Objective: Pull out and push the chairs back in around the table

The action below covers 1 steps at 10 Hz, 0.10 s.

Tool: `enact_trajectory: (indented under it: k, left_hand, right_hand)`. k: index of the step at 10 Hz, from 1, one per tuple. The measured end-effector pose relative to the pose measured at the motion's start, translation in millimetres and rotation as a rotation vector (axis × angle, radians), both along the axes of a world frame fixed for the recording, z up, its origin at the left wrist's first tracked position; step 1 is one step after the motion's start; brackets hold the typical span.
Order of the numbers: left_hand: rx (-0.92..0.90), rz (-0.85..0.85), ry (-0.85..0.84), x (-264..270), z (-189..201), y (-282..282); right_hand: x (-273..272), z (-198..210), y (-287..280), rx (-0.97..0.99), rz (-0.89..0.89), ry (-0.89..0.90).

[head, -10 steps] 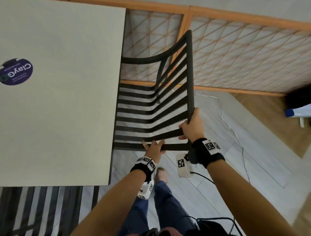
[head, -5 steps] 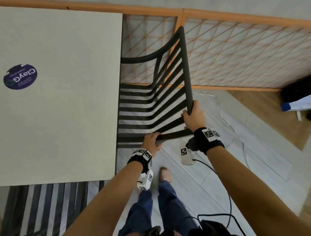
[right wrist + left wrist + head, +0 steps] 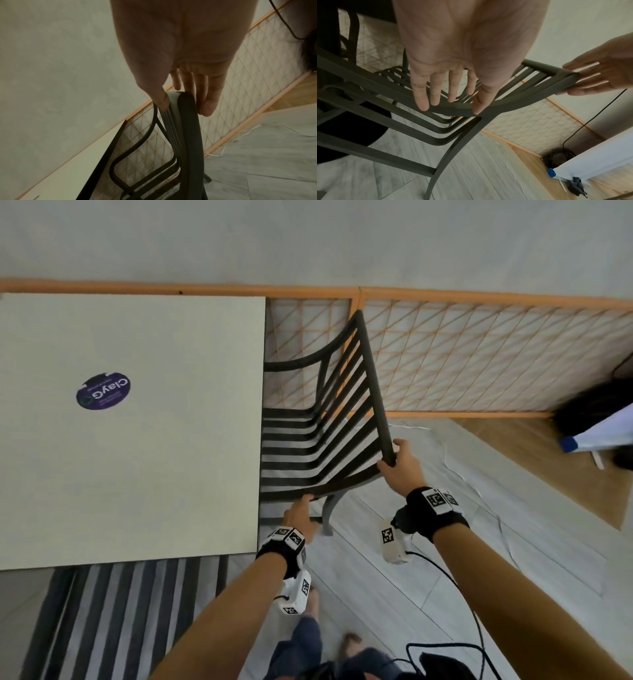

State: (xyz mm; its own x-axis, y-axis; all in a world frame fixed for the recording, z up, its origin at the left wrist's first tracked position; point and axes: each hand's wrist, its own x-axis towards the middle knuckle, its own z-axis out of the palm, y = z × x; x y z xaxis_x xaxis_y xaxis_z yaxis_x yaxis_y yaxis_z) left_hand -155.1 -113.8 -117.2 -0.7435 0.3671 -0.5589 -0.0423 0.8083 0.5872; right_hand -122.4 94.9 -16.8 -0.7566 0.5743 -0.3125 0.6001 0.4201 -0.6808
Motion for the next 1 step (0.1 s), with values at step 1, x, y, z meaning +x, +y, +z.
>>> enact_trajectory:
  k: [1]
  left_hand:
    - [0.023, 0.021, 0.025, 14.3, 7.3, -10.1]
  right_hand:
    - [15.4, 17.7, -3.0, 0.013, 0.021, 0.024]
